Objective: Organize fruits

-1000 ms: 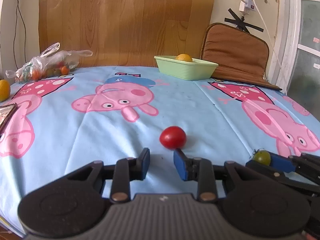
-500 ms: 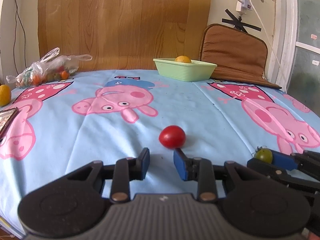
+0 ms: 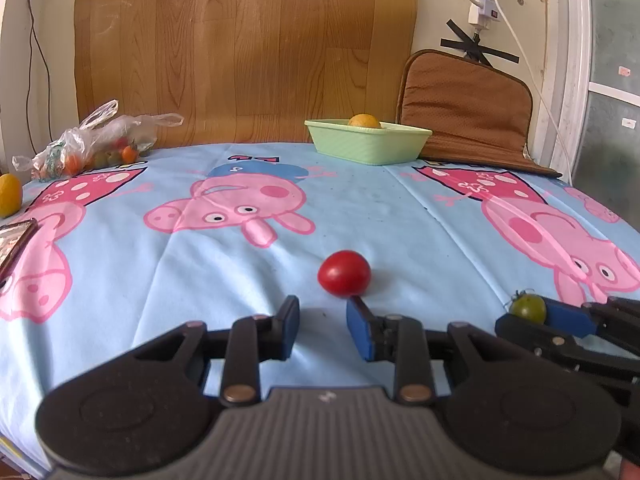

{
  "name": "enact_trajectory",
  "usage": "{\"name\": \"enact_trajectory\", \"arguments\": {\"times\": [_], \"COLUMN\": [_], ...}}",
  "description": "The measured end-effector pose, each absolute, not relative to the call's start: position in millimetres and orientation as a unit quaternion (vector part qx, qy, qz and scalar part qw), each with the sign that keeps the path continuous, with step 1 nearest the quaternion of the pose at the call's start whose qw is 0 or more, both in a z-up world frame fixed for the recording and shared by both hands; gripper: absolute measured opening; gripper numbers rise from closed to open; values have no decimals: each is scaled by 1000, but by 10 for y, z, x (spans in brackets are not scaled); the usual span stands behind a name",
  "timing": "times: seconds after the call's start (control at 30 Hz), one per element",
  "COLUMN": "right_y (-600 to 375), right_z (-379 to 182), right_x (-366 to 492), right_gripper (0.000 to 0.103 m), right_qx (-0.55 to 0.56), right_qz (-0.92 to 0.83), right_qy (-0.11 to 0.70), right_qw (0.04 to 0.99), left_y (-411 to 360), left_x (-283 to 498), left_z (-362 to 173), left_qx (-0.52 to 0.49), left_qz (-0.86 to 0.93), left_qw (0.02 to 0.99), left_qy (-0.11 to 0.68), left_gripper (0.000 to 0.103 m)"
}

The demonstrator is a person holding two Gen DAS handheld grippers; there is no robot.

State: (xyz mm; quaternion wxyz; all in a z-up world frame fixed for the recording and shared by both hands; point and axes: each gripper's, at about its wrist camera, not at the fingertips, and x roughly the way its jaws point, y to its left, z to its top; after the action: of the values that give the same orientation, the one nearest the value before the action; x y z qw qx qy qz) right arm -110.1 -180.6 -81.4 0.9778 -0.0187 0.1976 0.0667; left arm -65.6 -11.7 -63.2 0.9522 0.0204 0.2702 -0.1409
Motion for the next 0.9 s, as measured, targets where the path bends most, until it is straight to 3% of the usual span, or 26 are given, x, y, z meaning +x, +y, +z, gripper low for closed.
{"name": "enact_trajectory", "arguments": {"times": [0.9], "right_y": [-1816], "right_z": [-871], "right_x": [-1164], "right_gripper": [30], "right_qx": [-9], "right_qz": [64], "right_qy": [177], "right_qw": [982], "left_y": [-100], "left_x": [-719], "left_z": [-685], "left_qx": [29], "left_qz": [-154], "left_qw": [957], "left_qy": [245], "left_gripper": [30]}}
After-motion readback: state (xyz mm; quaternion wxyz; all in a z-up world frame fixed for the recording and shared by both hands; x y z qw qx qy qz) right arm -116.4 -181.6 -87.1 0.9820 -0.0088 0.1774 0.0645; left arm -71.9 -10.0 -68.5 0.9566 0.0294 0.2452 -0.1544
